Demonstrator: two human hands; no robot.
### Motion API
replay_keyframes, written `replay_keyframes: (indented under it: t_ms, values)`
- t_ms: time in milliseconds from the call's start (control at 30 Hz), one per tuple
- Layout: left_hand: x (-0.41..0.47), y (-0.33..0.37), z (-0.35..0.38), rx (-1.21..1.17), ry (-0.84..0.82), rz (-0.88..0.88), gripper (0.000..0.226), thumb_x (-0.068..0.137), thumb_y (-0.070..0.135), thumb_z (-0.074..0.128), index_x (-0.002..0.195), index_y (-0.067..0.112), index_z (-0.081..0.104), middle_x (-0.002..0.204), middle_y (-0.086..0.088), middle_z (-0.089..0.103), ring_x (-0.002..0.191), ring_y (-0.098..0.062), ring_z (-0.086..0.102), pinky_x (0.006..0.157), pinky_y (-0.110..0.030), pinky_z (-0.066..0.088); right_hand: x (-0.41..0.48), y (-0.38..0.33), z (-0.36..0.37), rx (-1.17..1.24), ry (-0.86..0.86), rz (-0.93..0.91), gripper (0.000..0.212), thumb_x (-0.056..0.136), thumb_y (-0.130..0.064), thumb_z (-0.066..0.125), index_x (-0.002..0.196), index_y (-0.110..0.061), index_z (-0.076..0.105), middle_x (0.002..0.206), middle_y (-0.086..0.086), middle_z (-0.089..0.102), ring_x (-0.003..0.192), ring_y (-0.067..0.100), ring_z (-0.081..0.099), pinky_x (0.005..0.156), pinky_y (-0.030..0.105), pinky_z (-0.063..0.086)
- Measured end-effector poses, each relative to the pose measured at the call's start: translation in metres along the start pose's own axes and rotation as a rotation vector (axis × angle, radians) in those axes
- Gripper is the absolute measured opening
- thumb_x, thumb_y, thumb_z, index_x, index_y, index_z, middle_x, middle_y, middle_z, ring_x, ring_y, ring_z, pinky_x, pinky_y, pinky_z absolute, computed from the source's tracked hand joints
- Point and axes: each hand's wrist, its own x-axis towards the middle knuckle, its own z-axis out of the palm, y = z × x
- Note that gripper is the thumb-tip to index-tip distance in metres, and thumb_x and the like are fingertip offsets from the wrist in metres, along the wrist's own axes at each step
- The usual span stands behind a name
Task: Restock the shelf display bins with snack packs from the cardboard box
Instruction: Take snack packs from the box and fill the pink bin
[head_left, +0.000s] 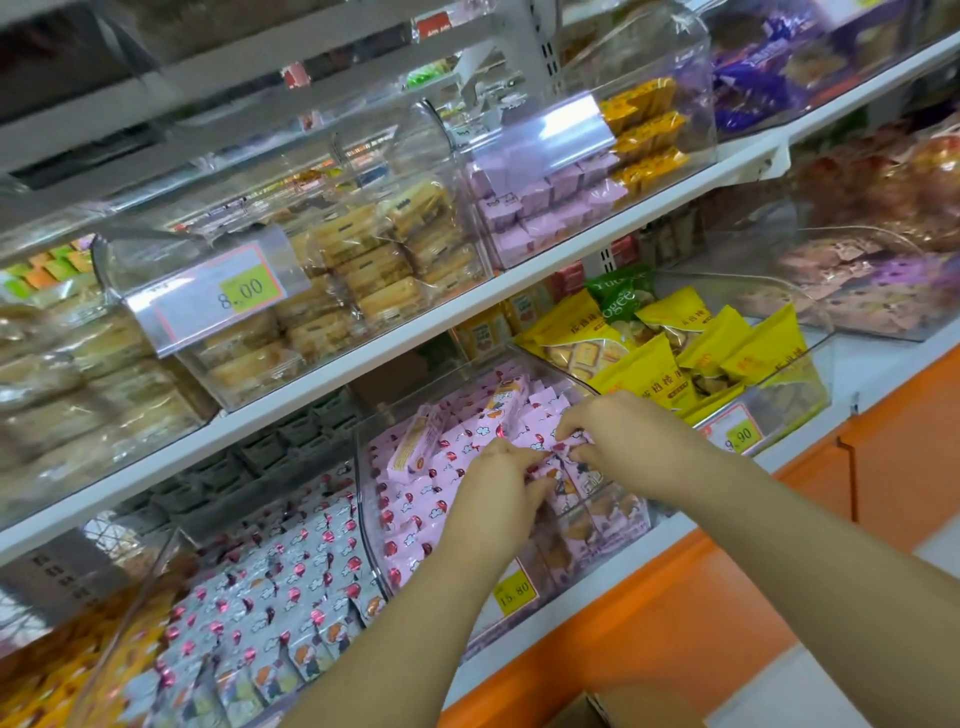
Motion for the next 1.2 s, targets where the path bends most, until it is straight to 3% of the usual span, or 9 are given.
replay_keyframes:
  t_ms: [267, 433, 633, 733, 800, 900, 1000, 1100, 1200]
  values:
    - [-0.019, -0.007, 0.006, 0.045, -0.041, 0.108, 0.041, 0.096, 0.027, 0.055, 0.136, 0.021, 0.053, 0.104, 0.002, 0.042, 0.093, -0.013, 0.047, 0.076, -0.016, 0.032, -0.003, 0.002, -0.014, 0.005, -0.136, -0.016, 0.031, 0.09, -0.007, 0.059, 0.117, -0.021, 0.068, 0.133, 0.006, 0.057, 0.116, 0.022, 0.056, 0.09, 0.031, 0.049]
    - [-0.011, -0.013, 0.008, 0.086, -0.032, 0.047, 0.037, 0.098, 0.031, 0.051, 0.135, 0.026, 0.054, 0.112, 0.002, 0.048, 0.102, -0.018, 0.051, 0.079, -0.029, 0.043, -0.003, -0.003, -0.005, -0.006, -0.09, 0.024, 0.034, 0.094, -0.009, 0.053, 0.119, -0.029, 0.065, 0.132, 0.007, 0.057, 0.083, 0.018, 0.059, 0.068, 0.024, 0.041]
    - [-0.004, -0.02, 0.002, -0.078, 0.094, -0.003, 0.034, 0.093, 0.049, 0.051, 0.119, 0.032, 0.064, 0.114, 0.01, 0.059, 0.095, -0.008, 0.055, 0.081, -0.029, 0.047, 0.001, 0.01, -0.001, 0.053, -0.081, -0.008, 0.028, 0.092, -0.025, 0.059, 0.119, -0.032, 0.065, 0.127, 0.0, 0.061, 0.104, 0.019, 0.059, 0.081, 0.031, 0.049]
    - [0.01, -0.029, -0.004, -0.108, 0.263, -0.136, 0.039, 0.094, 0.047, 0.05, 0.13, 0.03, 0.055, 0.129, 0.009, 0.053, 0.094, -0.002, 0.051, 0.084, -0.025, 0.044, -0.001, 0.017, -0.007, 0.157, -0.067, -0.032, 0.038, 0.09, -0.036, 0.06, 0.127, -0.029, 0.059, 0.128, -0.002, 0.06, 0.097, 0.01, 0.053, 0.082, 0.029, 0.044]
    - [0.024, -0.033, -0.005, -0.044, 0.256, -0.203, 0.049, 0.093, 0.049, 0.05, 0.138, 0.03, 0.045, 0.135, 0.006, 0.051, 0.097, -0.008, 0.057, 0.087, -0.03, 0.047, 0.001, 0.021, -0.008, 0.231, 0.01, -0.028, 0.042, 0.089, -0.038, 0.062, 0.13, -0.028, 0.057, 0.131, -0.003, 0.058, 0.111, 0.01, 0.054, 0.089, 0.028, 0.042]
    - [0.042, -0.03, -0.002, 0.021, 0.208, -0.283, 0.054, 0.094, 0.049, 0.051, 0.142, 0.028, 0.037, 0.126, 0.0, 0.061, 0.096, -0.021, 0.063, 0.077, -0.033, 0.05, 0.004, 0.022, -0.005, 0.301, 0.049, -0.027, 0.041, 0.088, -0.036, 0.063, 0.127, -0.024, 0.059, 0.129, -0.003, 0.059, 0.116, 0.009, 0.054, 0.094, 0.025, 0.041]
    - [0.049, -0.028, -0.001, -0.016, 0.251, -0.327, 0.043, 0.094, 0.041, 0.054, 0.135, 0.03, 0.047, 0.111, 0.001, 0.068, 0.085, -0.02, 0.064, 0.072, -0.033, 0.052, 0.009, 0.022, -0.003, 0.305, 0.042, -0.018, 0.036, 0.09, -0.031, 0.062, 0.124, -0.022, 0.061, 0.123, -0.001, 0.063, 0.11, 0.01, 0.057, 0.088, 0.021, 0.041]
    - [0.041, -0.029, -0.004, -0.249, 0.414, -0.265, 0.034, 0.094, 0.03, 0.057, 0.128, 0.033, 0.055, 0.106, -0.001, 0.067, 0.057, -0.013, 0.053, 0.052, -0.026, 0.042, 0.011, 0.026, -0.006, 0.283, 0.086, -0.004, 0.028, 0.094, -0.022, 0.056, 0.121, -0.021, 0.064, 0.117, 0.0, 0.065, 0.105, 0.013, 0.058, 0.086, 0.022, 0.043]
    - [0.017, -0.028, -0.009, -0.499, 0.489, -0.151, 0.029, 0.093, 0.021, 0.056, 0.108, 0.046, 0.056, 0.115, 0.005, 0.062, 0.062, -0.024, 0.056, 0.049, -0.027, 0.04, 0.01, 0.028, -0.006, 0.283, 0.121, -0.006, 0.028, 0.095, -0.017, 0.052, 0.12, -0.019, 0.065, 0.117, 0.001, 0.065, 0.104, 0.013, 0.058, 0.085, 0.021, 0.042]
